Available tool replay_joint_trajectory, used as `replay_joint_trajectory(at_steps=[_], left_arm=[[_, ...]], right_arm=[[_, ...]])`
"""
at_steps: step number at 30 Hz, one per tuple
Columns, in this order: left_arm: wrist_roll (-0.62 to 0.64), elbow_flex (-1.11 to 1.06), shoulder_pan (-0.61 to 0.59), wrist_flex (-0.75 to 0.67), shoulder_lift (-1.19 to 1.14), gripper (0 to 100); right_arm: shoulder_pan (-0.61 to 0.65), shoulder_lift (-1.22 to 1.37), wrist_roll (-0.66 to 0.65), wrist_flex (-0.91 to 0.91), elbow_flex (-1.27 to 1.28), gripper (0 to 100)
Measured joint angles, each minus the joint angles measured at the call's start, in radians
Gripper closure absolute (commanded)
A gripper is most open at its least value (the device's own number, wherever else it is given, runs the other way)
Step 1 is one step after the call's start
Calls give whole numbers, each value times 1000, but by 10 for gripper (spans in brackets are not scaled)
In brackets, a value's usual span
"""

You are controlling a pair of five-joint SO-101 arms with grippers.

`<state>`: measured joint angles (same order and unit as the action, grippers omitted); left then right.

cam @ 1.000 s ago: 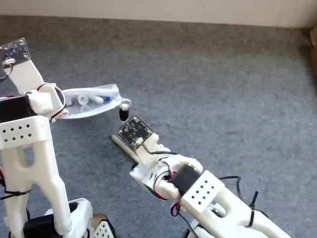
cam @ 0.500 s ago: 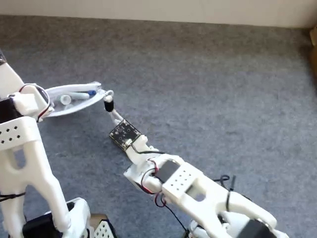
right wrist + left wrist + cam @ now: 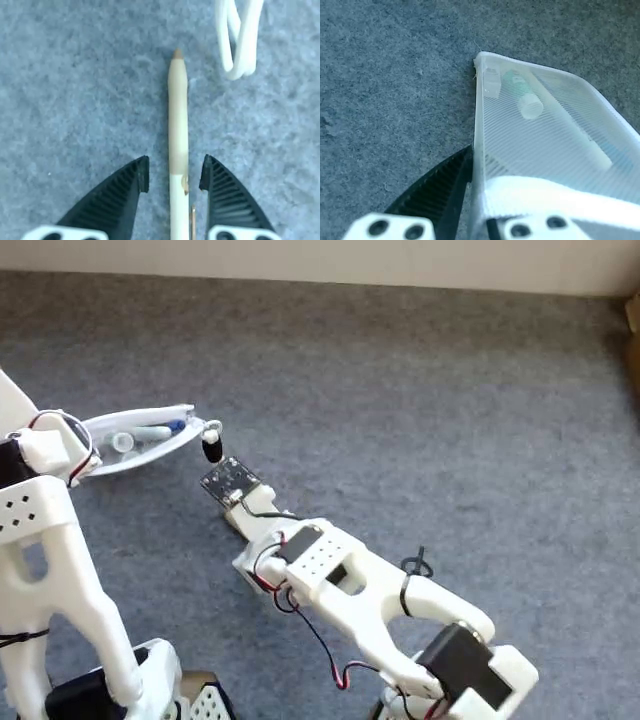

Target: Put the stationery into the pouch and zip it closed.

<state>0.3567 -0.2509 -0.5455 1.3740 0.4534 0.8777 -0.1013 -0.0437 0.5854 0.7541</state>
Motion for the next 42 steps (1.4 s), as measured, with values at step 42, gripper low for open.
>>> replay_joint_trajectory(at_steps=[42], left_arm=[[0, 0, 49, 0, 0, 993]], right_arm=[[-52, -434, -241, 381, 118, 991]])
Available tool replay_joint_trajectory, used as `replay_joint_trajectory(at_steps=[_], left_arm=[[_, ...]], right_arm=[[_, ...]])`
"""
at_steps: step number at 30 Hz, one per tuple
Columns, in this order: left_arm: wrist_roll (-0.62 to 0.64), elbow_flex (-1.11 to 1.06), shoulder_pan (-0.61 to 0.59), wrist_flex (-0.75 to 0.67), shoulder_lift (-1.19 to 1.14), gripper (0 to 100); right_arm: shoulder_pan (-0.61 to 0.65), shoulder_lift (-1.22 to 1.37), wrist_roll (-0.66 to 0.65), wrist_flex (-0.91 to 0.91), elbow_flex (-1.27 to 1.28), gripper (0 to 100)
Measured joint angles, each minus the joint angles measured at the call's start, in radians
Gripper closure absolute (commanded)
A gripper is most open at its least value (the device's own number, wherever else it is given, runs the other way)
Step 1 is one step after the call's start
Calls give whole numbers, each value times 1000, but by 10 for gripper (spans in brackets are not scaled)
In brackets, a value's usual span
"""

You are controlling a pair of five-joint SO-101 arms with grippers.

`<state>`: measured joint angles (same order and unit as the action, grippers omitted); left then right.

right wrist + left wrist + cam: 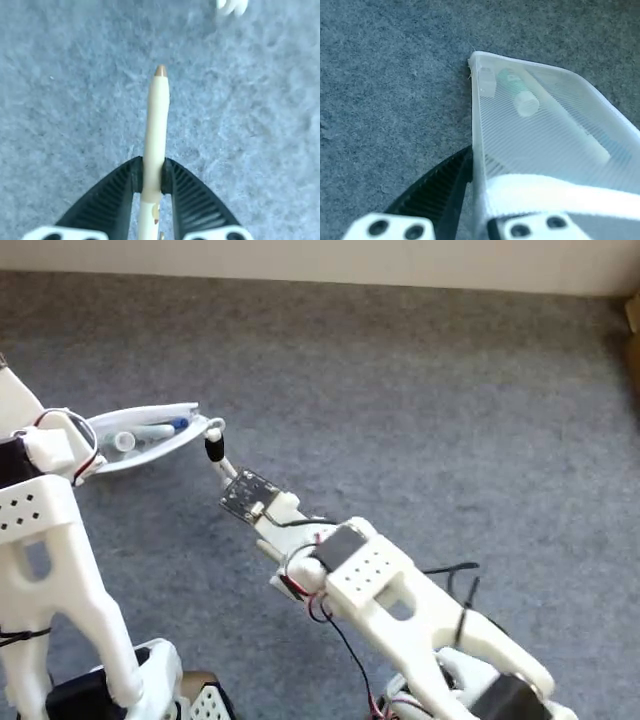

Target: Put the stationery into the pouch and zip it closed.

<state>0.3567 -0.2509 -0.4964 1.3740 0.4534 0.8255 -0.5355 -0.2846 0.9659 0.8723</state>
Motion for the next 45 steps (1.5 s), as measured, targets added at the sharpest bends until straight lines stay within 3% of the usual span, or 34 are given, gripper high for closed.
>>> replay_joint_trajectory(at_steps=[6, 11, 22, 25, 30, 38, 45], left_arm=[[0, 0, 75, 0, -2, 993], [0, -2, 160, 8, 21, 993], [3, -2, 437, 54, 98, 993], [5, -2, 491, 54, 98, 993], [5, -2, 508, 54, 98, 993], [0, -2, 514, 66, 98, 993], [0, -2, 514, 66, 98, 993]], right_arm=[[-21, -269, 0, 2, 68, 991], [-115, -388, 0, -32, 95, 991], [-209, -580, -2, -138, 126, 991], [-209, -683, 63, -173, 184, 993], [-212, -901, 164, -222, 261, 993], [-209, -1244, 183, -235, 371, 993], [-120, -1281, 183, -287, 376, 993]])
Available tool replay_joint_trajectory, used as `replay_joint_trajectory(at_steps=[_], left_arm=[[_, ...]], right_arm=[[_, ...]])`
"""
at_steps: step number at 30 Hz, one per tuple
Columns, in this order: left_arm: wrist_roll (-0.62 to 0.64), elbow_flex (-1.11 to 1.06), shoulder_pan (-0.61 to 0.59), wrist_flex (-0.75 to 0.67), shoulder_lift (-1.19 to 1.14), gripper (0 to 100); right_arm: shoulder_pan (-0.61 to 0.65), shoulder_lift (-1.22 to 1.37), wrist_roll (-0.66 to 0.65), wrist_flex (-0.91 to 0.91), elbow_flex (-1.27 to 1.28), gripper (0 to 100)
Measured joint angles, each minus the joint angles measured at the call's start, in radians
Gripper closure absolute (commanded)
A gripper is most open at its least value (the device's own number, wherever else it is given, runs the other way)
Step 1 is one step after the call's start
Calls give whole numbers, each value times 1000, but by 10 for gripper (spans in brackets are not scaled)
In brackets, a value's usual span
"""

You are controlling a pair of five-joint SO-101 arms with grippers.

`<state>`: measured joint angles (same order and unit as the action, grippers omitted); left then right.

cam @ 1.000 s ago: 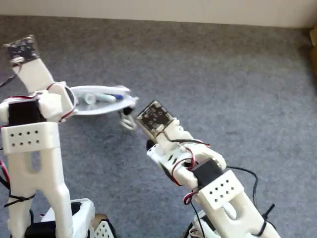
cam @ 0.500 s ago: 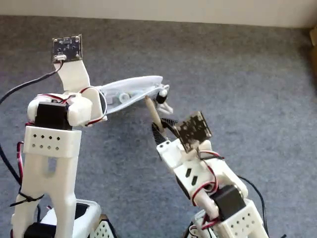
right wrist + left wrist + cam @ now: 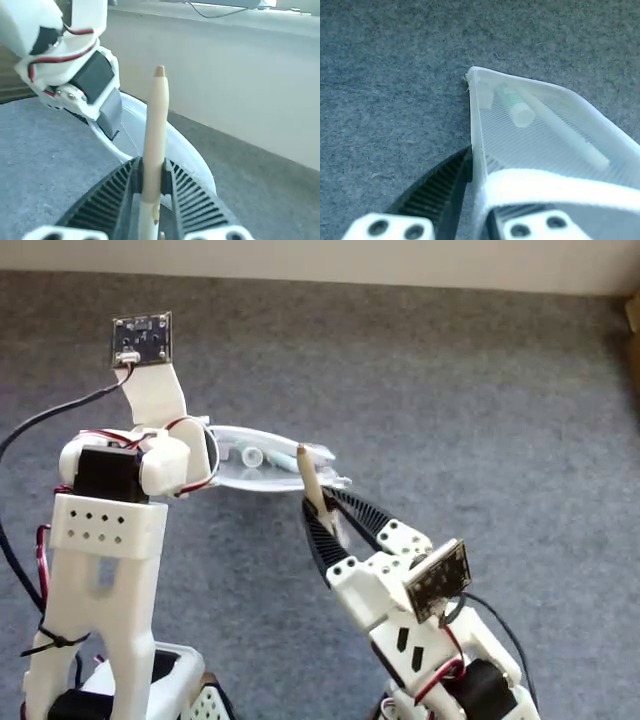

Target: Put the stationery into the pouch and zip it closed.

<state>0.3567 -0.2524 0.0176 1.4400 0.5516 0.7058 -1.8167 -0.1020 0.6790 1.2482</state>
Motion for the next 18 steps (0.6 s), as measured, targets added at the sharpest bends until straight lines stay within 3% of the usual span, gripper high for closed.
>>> replay_joint_trajectory(at_steps=[10, 18], left_arm=[[0, 0, 0, 0, 0, 993], [0, 0, 0, 0, 0, 993]], right_arm=[[103, -8, 0, -509, 0, 993], [138, 107, 0, -747, -2, 993]])
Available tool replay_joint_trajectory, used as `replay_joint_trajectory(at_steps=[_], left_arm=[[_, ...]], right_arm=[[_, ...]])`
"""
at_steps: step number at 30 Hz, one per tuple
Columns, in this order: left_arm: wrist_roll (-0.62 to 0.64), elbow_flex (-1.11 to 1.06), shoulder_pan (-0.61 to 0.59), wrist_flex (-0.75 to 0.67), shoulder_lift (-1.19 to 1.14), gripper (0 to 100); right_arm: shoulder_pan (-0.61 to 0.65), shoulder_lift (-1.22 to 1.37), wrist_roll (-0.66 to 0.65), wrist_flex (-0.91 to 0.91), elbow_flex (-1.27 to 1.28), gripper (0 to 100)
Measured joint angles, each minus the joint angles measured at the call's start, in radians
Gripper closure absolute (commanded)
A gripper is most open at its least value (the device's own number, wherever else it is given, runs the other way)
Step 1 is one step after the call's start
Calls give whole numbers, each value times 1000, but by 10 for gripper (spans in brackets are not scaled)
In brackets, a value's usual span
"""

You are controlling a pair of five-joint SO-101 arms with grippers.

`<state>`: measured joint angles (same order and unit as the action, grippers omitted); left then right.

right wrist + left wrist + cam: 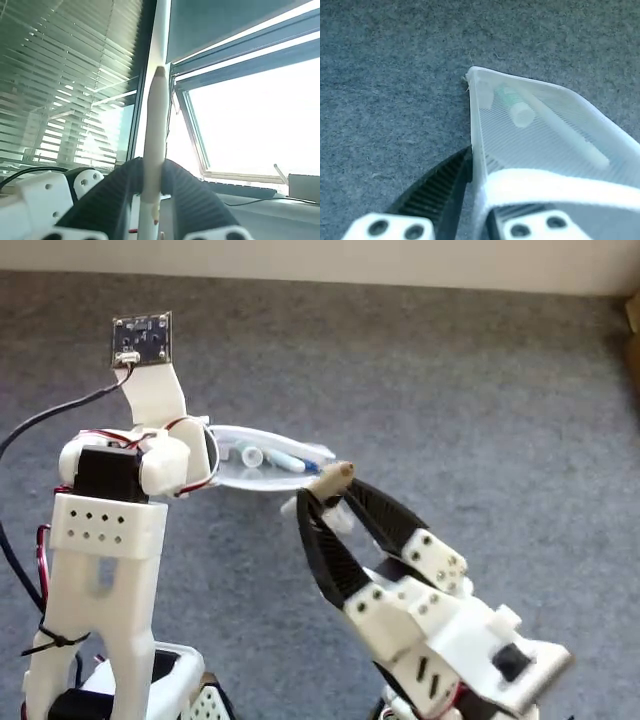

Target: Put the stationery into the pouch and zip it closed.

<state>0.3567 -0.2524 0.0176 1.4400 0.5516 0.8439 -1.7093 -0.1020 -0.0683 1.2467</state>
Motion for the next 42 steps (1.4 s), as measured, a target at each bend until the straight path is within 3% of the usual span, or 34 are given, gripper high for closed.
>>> replay_joint_trajectory(at_steps=[7, 18, 33, 42], left_arm=[[-2, 0, 0, 0, 0, 993], [-8, 0, 0, 15, 0, 993], [-14, 0, 0, 15, 0, 993], [-14, 0, -6, 15, 0, 993]], right_arm=[[0, 206, 0, -226, 2, 993], [-41, 505, 0, -428, 2, 993], [-58, 629, 0, -448, 110, 989], [-58, 629, -160, -448, 150, 988]])
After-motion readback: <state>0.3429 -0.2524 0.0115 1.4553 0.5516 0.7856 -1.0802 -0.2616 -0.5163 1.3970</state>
